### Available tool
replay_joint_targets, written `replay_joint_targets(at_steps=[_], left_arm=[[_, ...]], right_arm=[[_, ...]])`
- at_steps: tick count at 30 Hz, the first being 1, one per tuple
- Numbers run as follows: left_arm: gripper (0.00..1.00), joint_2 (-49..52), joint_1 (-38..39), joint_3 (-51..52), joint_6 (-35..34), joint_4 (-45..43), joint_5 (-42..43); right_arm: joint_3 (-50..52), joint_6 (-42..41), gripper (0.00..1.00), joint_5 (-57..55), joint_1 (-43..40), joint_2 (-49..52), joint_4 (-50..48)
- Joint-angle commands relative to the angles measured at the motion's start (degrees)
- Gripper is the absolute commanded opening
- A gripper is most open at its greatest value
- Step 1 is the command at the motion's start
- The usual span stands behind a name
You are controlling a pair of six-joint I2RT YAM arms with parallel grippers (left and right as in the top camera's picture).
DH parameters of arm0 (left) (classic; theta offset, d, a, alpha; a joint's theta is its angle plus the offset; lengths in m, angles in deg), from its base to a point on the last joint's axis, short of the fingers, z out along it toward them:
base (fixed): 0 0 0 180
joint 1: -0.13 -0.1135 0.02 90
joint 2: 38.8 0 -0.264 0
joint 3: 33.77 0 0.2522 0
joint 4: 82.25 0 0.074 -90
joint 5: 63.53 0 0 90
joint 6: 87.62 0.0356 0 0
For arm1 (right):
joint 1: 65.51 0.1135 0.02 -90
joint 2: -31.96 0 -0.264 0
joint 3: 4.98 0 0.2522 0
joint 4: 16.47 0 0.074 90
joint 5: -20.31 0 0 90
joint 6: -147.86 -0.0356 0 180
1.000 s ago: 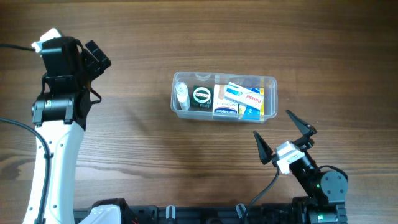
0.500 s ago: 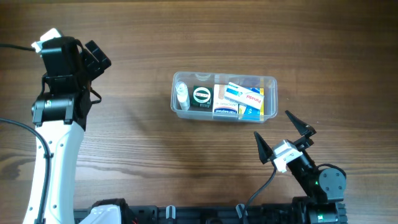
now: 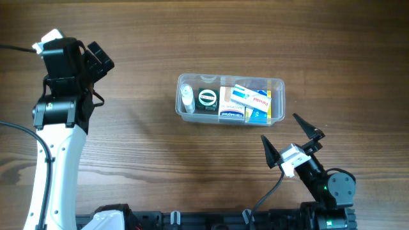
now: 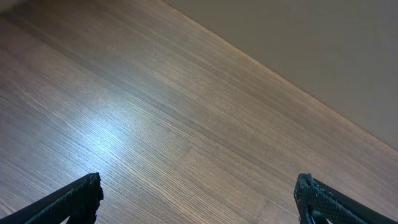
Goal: Pack container
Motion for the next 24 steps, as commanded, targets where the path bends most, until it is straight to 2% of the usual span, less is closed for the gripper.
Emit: replay_joint_targets(at_steps=[1,24], left_arm=[[1.00,-0.09,-0.26,-0.90,0.31,-0.11,-1.14],[1.00,0.55,-0.15,-0.90,0.31,0.07,-0.92]], right_arm=[[0.11,0.37,1.00,-0.61,0.17,-0.42,-0.04],[0.11,0.35,1.00,-0.61,0.17,-0.42,-0.04]])
